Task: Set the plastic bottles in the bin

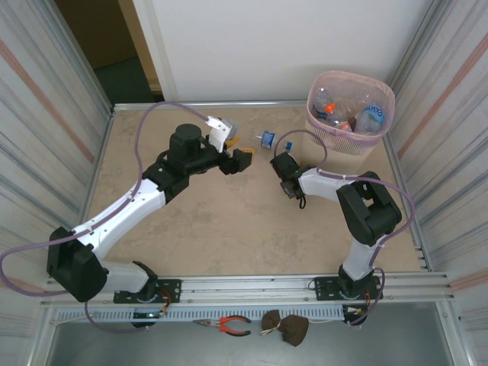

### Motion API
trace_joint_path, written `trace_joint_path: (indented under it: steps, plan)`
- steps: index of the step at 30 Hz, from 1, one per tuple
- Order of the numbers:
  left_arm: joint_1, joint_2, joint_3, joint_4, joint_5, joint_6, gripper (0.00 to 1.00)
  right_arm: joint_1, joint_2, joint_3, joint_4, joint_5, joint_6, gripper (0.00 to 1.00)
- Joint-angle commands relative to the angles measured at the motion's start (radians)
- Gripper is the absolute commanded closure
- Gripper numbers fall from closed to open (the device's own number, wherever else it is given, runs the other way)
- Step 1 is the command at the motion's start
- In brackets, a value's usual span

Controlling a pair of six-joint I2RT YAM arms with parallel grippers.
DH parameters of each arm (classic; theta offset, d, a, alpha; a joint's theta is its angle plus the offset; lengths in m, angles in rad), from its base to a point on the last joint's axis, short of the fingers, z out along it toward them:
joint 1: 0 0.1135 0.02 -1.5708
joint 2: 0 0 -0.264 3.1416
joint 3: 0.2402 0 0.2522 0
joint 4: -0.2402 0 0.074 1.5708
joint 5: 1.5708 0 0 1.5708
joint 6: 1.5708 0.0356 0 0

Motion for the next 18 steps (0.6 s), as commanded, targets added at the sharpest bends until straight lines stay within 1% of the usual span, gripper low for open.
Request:
trace_joint_path:
  steps: [1,5,7,12,18]
  plan:
    - [0.009,-0.038,-0.001,0.01,0.0,-0.008,0.28,0.005,-0.042,0.017,-0.027,-0.017,0.015,0.45]
    - [0.01,-0.041,-0.003,0.009,-0.001,-0.006,0.28,0.016,-0.097,0.019,-0.064,-0.054,0.035,0.46]
    - [0.01,-0.045,-0.003,0.01,-0.004,-0.005,0.28,0.021,-0.136,0.019,-0.092,-0.092,0.05,0.46]
    - [0.012,-0.049,-0.005,0.011,-0.008,-0.003,0.28,0.021,-0.258,0.034,-0.182,-0.237,0.068,0.46]
    - [0.016,-0.047,-0.005,0.016,-0.008,-0.003,0.28,-0.001,-0.389,0.118,-0.338,-0.442,0.046,0.46]
